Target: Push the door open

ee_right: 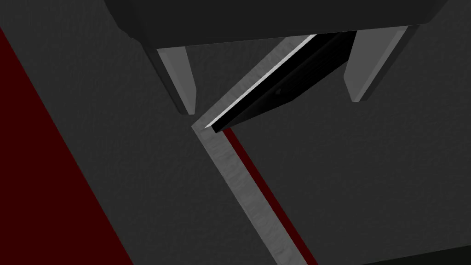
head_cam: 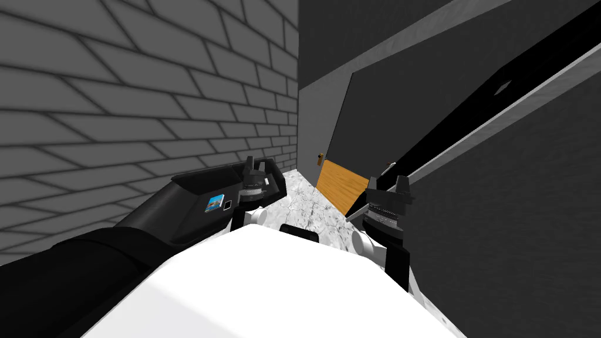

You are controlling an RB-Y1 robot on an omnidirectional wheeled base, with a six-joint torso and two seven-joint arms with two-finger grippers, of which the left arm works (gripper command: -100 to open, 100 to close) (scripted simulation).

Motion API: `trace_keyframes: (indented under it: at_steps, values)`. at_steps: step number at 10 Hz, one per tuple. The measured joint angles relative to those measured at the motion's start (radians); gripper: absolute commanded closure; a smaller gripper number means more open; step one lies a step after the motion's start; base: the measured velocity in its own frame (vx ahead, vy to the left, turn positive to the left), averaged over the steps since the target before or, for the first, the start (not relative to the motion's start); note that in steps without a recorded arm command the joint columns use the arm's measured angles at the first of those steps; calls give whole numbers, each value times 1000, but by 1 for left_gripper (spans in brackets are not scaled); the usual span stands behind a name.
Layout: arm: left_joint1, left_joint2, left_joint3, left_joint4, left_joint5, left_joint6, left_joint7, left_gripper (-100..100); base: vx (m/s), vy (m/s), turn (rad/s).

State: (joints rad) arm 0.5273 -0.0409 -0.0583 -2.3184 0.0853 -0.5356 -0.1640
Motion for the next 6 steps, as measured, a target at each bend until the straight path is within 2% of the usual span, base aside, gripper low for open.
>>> trace_keyframes:
  at_steps: [2,3,5,6]
  values:
    - [-36,14,-7,49,6,5,-3,-100,162,24,-78]
    - [-47,25,-13,74,11,5,-3,-100,171,54,-59]
    - [-66,37,-31,113,16,7,-7,-100,149,37,-63]
    - [-83,46,-28,133,23,11,-5,-100,114,15,-41]
